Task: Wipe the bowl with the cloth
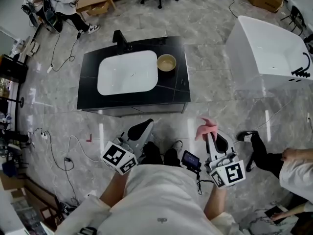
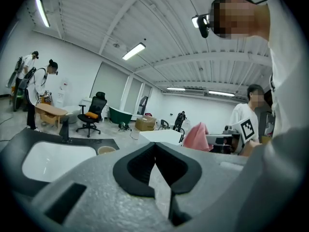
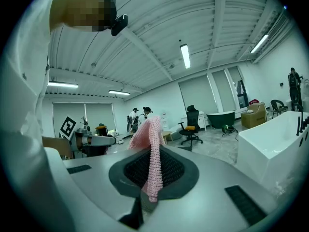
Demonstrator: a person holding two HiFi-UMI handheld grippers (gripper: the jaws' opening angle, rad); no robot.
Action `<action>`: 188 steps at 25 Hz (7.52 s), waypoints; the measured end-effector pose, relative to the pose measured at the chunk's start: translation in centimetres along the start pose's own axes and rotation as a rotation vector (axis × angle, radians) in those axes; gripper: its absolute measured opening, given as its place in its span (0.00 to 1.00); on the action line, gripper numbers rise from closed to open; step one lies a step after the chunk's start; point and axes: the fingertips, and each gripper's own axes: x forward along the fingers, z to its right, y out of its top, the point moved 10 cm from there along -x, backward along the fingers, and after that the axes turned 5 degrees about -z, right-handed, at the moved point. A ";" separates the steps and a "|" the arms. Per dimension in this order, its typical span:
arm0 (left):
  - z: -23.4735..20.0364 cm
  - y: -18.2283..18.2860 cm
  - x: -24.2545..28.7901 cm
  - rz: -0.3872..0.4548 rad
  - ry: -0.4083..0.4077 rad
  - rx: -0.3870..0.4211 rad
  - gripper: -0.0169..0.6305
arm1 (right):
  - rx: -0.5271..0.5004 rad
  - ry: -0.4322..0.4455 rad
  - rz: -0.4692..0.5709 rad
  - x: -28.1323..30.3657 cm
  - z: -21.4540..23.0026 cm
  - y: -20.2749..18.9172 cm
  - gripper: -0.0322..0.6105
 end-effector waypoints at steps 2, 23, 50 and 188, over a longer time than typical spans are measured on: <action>-0.4 -0.3 0.0 -0.015 0.010 0.001 0.05 | 0.010 0.003 -0.010 0.3 0.2 -0.5 0.07; -12.4 4.6 9.6 0.020 -0.048 -0.042 0.05 | -0.091 -0.115 0.007 10.4 4.4 7.9 0.07; -23.6 2.3 19.2 -0.191 0.014 -0.174 0.05 | -0.058 -0.162 -0.079 19.3 9.6 10.0 0.07; -18.1 6.6 17.5 -0.073 -0.188 -0.326 0.07 | -1.059 -0.077 -0.674 33.0 1.5 5.1 0.08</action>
